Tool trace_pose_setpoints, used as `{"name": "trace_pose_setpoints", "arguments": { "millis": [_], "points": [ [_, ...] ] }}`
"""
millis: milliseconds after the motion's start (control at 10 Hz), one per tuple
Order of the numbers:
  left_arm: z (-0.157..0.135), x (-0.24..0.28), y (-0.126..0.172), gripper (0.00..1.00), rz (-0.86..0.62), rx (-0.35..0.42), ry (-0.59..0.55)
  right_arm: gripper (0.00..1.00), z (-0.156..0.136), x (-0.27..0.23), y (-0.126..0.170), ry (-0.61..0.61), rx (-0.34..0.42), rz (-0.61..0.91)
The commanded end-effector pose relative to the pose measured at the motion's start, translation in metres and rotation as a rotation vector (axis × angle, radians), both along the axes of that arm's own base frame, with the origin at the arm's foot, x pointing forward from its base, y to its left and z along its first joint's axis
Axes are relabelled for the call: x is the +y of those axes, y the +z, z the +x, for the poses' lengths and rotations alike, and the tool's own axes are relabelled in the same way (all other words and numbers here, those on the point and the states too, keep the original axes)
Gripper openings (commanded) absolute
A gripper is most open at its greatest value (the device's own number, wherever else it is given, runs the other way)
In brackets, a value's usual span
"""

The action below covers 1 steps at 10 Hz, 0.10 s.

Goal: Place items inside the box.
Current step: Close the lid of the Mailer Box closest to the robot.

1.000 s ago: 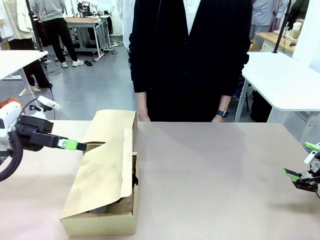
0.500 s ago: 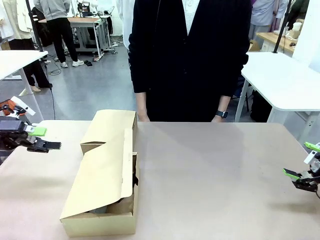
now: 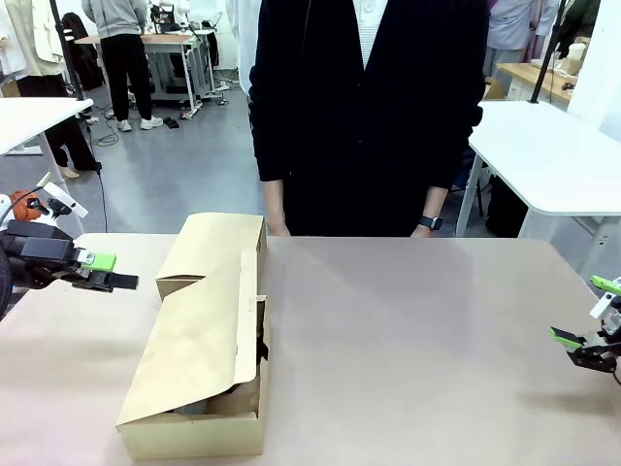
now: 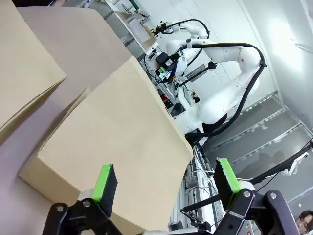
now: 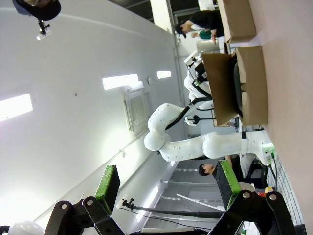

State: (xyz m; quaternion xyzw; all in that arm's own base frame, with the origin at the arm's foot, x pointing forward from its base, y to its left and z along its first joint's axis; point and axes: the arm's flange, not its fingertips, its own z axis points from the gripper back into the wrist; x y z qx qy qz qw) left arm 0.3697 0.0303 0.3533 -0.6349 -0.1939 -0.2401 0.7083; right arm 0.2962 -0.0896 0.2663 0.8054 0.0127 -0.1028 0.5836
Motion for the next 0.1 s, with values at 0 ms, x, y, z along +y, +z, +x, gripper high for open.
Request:
{"name": "trace_pose_setpoints", "arguments": {
  "millis": [0],
  "points": [
    [-0.0042, -0.0008, 0.0006, 1.00, -0.013, -0.014, 0.019, 1.00, 0.0036, -0.0006, 0.0075, -0.011, 0.021, 0.008]
  ]
}}
